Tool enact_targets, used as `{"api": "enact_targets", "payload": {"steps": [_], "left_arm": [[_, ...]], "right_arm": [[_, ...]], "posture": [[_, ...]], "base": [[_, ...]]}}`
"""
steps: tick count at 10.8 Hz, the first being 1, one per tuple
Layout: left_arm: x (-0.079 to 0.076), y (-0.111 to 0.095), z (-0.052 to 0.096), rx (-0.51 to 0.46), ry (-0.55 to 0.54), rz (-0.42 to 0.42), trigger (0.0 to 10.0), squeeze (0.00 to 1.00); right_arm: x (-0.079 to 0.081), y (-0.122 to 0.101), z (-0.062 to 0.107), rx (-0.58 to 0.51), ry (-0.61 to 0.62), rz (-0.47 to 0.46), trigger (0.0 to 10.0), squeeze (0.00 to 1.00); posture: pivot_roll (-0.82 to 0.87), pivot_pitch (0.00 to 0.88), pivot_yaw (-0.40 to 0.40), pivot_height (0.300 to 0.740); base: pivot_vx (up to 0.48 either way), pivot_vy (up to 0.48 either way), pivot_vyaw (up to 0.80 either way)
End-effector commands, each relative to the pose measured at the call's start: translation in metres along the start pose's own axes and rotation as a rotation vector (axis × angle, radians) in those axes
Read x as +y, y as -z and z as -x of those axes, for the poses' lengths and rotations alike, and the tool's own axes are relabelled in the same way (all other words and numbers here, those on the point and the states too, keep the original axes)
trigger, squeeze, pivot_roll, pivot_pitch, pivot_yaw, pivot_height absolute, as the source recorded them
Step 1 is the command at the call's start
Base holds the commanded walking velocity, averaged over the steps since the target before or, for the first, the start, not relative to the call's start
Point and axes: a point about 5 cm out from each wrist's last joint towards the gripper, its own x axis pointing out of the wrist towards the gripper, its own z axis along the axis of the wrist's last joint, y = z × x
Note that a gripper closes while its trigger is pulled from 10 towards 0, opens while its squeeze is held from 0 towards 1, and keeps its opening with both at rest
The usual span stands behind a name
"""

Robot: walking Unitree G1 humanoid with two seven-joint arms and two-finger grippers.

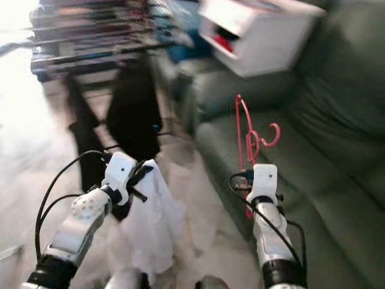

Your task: Hang hanger

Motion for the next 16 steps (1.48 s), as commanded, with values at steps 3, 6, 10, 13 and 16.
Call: {"api": "enact_targets", "payload": {"steps": [3, 6, 10, 13, 16], "left_arm": [[0.001, -0.004, 0.000, -0.014, 0.014, -0.024, 10.0, 0.00], [0.001, -0.005, -0.001, -0.029, 0.009, -0.026, 10.0, 0.00], [0.022, -0.029, -0.006, -0.154, -0.119, -0.229, 10.0, 0.00], [0.053, -0.042, -0.016, -0.130, -0.118, -0.613, 10.0, 0.00], [0.082, -0.049, -0.017, -0.101, -0.143, -0.827, 10.0, 0.00]], "right_arm": [[0.003, -0.006, -0.005, -0.017, -0.005, 0.008, 10.0, 0.00], [0.009, -0.009, -0.007, -0.028, -0.027, 0.015, 10.0, 0.00], [0.017, 0.000, -0.002, 0.013, -0.157, 0.048, 10.0, 0.00], [0.037, -0.008, -0.001, 0.014, -0.402, 0.230, 10.0, 0.00], [0.056, -0.004, 0.009, 0.058, -0.646, 0.342, 10.0, 0.00]], "posture": [[-0.04, 0.000, -0.041, 0.740], [-0.04, 0.000, -0.044, 0.740], [-0.04, 0.000, -0.051, 0.740], [-0.04, 0.000, -0.027, 0.740], [-0.04, 0.000, -0.008, 0.740]], "base": [[0.000, 0.428, -0.80], [0.000, 0.424, 0.00], [0.000, 0.000, 0.00], [0.000, 0.000, 0.00], [0.000, 0.000, 0.00]]}}
